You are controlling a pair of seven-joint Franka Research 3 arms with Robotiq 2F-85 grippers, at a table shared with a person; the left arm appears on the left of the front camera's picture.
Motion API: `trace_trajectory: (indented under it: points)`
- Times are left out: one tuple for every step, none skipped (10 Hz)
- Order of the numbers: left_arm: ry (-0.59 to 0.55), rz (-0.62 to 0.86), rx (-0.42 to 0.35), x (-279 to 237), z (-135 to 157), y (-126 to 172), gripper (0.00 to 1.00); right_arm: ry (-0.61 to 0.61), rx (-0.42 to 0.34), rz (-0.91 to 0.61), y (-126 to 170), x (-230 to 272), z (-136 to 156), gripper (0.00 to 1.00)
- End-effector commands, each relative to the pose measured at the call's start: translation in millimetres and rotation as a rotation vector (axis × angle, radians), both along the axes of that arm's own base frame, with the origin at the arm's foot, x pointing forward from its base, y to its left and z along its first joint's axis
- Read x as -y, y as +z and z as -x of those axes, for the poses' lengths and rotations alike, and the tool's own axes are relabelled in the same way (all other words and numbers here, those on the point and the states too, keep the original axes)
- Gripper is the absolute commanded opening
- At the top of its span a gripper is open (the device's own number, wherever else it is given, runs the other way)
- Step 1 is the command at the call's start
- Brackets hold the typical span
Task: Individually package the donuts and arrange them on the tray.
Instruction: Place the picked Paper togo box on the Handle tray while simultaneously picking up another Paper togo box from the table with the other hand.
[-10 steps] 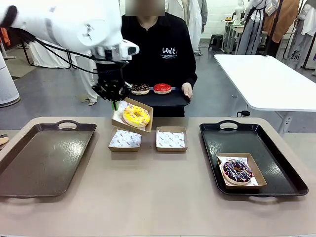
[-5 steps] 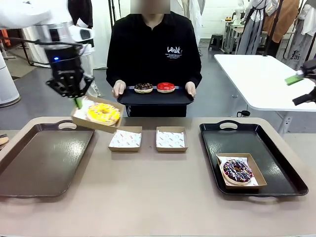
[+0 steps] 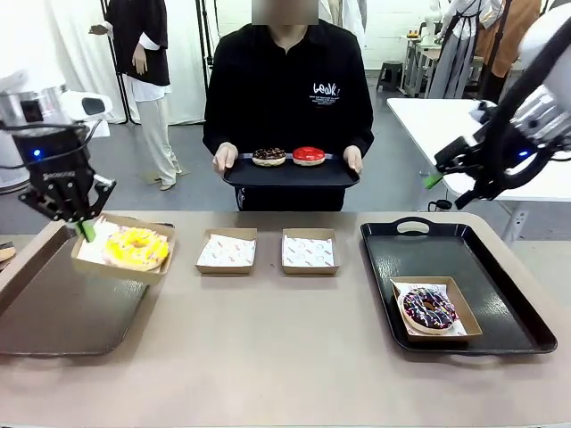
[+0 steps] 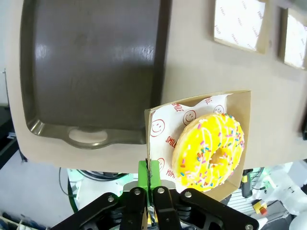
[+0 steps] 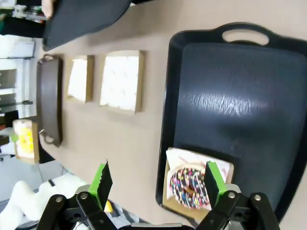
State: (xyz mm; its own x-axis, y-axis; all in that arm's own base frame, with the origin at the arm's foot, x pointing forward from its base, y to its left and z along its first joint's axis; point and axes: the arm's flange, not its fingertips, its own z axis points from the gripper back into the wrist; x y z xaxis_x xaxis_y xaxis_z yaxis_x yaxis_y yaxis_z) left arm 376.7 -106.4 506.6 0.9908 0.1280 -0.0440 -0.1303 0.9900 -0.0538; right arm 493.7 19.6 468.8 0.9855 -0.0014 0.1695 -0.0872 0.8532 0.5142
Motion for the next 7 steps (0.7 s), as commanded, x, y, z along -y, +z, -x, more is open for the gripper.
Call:
trace_trajectory:
  points:
    - [-0.004, 0.028, 0.006, -19.7, 9.4, -11.6, 0.01, -0.024, -0.009, 0.062, 1.0, -25.8, -12.7, 1.00]
    - [-0.001, 0.023, -0.015, -25.7, 11.1, -16.6, 0.01, -0.020, -0.001, 0.058, -1.0, -33.1, -10.0, 1.00]
    - [-0.007, 0.011, -0.020, -29.1, 11.8, -20.4, 0.01, -0.007, -0.017, 0.036, -2.5, -31.6, -3.7, 1.00]
    - [-0.019, -0.005, -0.018, -30.2, 10.6, -23.6, 0.01, 0.002, 0.002, 0.034, -9.0, -30.8, -9.5, 1.00]
    - [0.013, 0.001, -0.031, -23.0, 10.2, -20.3, 0.01, 0.002, 0.002, 0.034, -9.0, -30.8, -9.5, 1.00]
    - [0.013, 0.001, -0.031, -23.0, 10.2, -20.3, 0.01, 0.002, 0.002, 0.034, -9.0, -30.8, -9.5, 1.00]
    - [0.013, 0.001, -0.031, -23.0, 10.2, -20.3, 0.01, 0.002, 0.002, 0.034, -9.0, -30.8, -9.5, 1.00]
